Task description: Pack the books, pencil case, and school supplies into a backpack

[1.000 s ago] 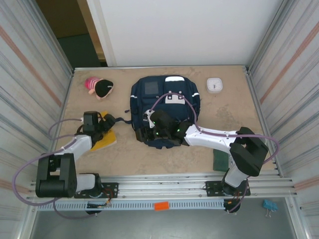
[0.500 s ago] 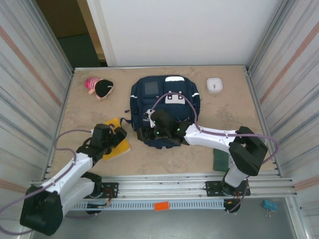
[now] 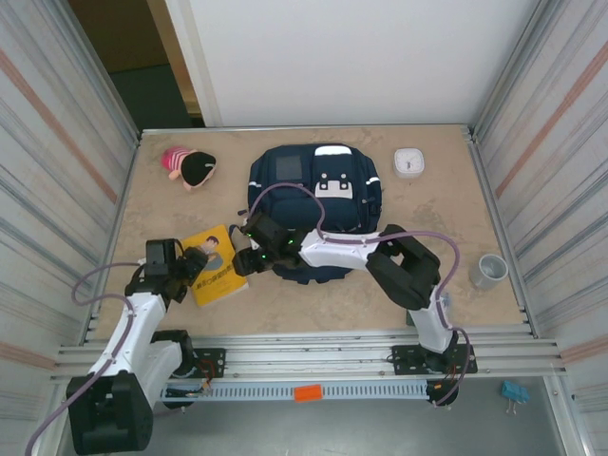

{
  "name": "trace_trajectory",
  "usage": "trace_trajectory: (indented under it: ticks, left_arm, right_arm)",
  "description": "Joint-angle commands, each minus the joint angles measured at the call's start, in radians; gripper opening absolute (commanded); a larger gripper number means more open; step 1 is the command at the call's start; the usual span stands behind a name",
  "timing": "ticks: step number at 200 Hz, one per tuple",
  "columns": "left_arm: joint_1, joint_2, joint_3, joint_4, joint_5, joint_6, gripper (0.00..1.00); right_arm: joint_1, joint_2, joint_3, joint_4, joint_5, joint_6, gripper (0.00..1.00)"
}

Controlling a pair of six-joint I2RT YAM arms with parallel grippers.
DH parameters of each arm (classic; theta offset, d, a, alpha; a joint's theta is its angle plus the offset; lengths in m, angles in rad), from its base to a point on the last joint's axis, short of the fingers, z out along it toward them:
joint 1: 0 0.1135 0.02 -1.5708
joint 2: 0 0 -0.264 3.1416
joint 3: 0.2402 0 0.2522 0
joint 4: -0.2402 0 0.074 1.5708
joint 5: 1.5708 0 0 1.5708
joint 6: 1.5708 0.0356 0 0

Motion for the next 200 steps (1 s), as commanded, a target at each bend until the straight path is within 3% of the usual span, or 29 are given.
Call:
trace_trajectory:
  ticks: [1,57,80,112,169,200]
  left_arm:
    - [0.010,0.016,-0.014,0.027,0.057,0.063,0.86]
    - [0.020,0.045,-0.059,0.051,0.063,0.113,0.86]
    - [0.021,0.073,-0.082,0.092,0.117,0.119,0.84]
    - [0.022,0.080,-0.077,0.114,0.238,0.112,0.81]
    - [0.021,-0.124,0.026,-0.008,0.357,0.121,0.71]
    - [0.021,-0.092,0.031,0.027,0.452,0.113,0.71]
  right_arm:
    - [-0.002,0.079,0.061,-0.047,-0.029,-0.019,0.54]
    - [-0.024,0.171,0.108,-0.090,-0.056,-0.031,0.33]
    - [-0.018,0.199,0.138,-0.160,-0.020,-0.036,0.23]
    - [-0.024,0.208,0.128,-0.163,-0.033,-0.029,0.19]
    - [-0.032,0.194,0.108,-0.144,-0.055,-0.016,0.16]
    - [-0.035,0.188,0.101,-0.123,-0.073,-0.006,0.16]
